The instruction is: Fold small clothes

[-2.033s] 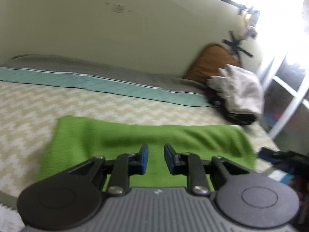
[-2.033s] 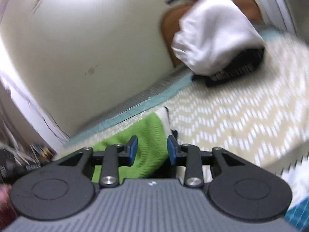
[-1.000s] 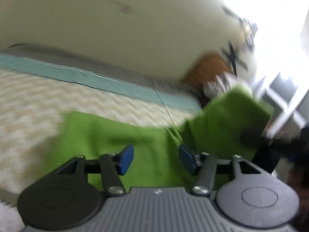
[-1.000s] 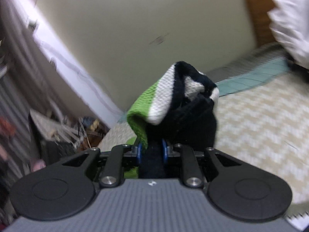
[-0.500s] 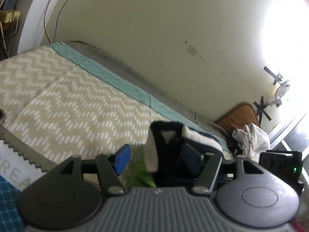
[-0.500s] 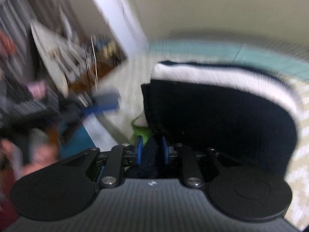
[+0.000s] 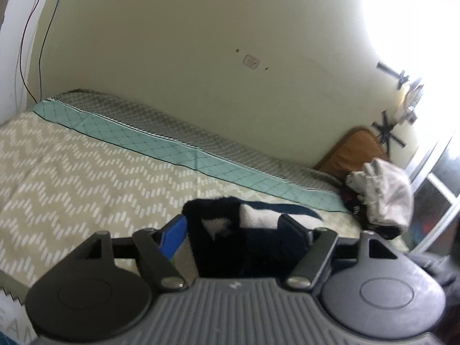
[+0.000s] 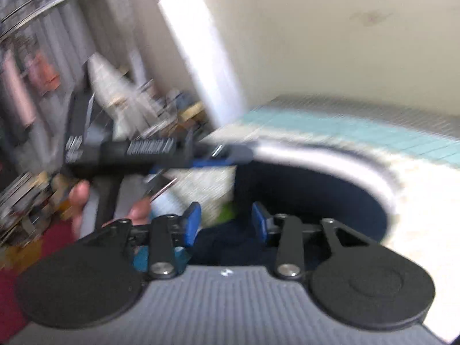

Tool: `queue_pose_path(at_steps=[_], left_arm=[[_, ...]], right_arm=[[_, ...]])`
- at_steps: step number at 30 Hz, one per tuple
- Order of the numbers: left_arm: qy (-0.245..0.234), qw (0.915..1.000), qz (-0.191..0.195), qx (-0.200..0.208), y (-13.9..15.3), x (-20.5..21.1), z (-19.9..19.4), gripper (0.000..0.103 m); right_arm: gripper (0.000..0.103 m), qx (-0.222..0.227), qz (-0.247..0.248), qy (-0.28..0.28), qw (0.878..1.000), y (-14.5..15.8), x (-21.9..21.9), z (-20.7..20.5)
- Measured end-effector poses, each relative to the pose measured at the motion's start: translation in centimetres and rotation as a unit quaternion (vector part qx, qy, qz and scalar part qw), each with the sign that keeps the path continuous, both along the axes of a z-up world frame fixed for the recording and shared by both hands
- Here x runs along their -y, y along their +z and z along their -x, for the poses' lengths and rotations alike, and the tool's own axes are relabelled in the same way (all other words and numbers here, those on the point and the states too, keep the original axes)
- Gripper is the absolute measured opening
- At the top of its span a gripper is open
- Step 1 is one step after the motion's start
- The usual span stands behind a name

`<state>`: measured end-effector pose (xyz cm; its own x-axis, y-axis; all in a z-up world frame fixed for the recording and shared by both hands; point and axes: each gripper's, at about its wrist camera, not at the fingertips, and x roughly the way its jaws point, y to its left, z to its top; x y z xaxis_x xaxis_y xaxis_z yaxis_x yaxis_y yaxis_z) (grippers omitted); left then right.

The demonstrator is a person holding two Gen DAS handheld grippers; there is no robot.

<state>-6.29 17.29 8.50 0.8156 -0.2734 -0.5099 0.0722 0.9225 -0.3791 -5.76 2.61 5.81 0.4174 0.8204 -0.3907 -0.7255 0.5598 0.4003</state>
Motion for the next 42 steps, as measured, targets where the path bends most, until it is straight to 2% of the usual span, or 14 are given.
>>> queue_pose_path(at_steps=[4,8,10,13,16,19,22,25,26,27,30,35,38,42], left_arm=[[0.003,0.9999,-0.005,-0.016,-0.9,-0.5,-0.8,0.062],[0.011,0.998,-0.022,-0.057,-3.2,-1.4,-2.0,0.063],[0.016,0.9979,-0.01,-0.063,-4.4,-2.1,-2.4,0.074],[0.015,0.9973,0.02,-0.069,-5.2,-3.2,-2.8,0.081],[0.032,0.9973,0.002,-0.066,-5.4,-3.0,-2.9,0.096],[0.05,0.9964,-0.028,-0.062,-5.1,-2.2,-2.8,0.103],[0.058,0.9955,-0.04,-0.063,-4.5,-1.9,-2.2,0.103],[0.067,0.9948,-0.055,-0.053,-3.7,-1.6,-0.9,0.102],[0.07,0.9948,-0.056,-0.047,-3.4,-1.6,-0.3,0.102],[0.072,0.995,-0.055,-0.041,-3.1,-1.7,0.3,0.102],[0.09,0.994,-0.055,-0.027,-3.0,-1.9,1.9,0.103],[0.098,0.9934,-0.054,-0.028,-3.9,-1.1,3.0,0.103],[0.095,0.9912,-0.082,-0.042,-4.7,0.2,2.9,0.103],[0.109,0.988,-0.102,-0.041,-5.8,1.1,3.3,0.103]], right_arm=[[0.041,-0.014,-0.011,-0.065,0.998,-0.6,1.7,-2.7],[0.037,-0.039,0.022,-0.062,0.997,-3.4,0.5,-4.6],[0.034,-0.028,0.032,-0.064,0.997,-4.1,-0.5,-4.7],[0.034,-0.005,0.053,-0.065,0.996,-3.9,-1.9,-4.1],[0.034,0.014,0.062,-0.069,0.996,-4.0,-2.9,-4.2],[0.034,0.021,0.058,-0.071,0.996,-3.9,-1.7,-3.9],[0.04,0.012,0.014,-0.083,0.996,-4.0,-0.4,-3.0],[0.06,0.001,-0.041,-0.101,0.994,-3.7,1.9,-1.2],[0.075,0.004,-0.049,-0.113,0.992,-3.7,2.8,-0.4],[0.081,0.013,-0.054,-0.127,0.99,-3.8,3.6,0.3],[0.081,0.02,-0.043,-0.153,0.987,-4.6,5.5,1.3],[0.081,-0.056,-0.059,-0.163,0.983,-7.4,7.4,0.5],[0.081,-0.093,-0.069,-0.151,0.982,-8.5,7.0,-0.1],[0.085,-0.097,-0.066,-0.147,0.982,-9.6,6.1,0.0]])
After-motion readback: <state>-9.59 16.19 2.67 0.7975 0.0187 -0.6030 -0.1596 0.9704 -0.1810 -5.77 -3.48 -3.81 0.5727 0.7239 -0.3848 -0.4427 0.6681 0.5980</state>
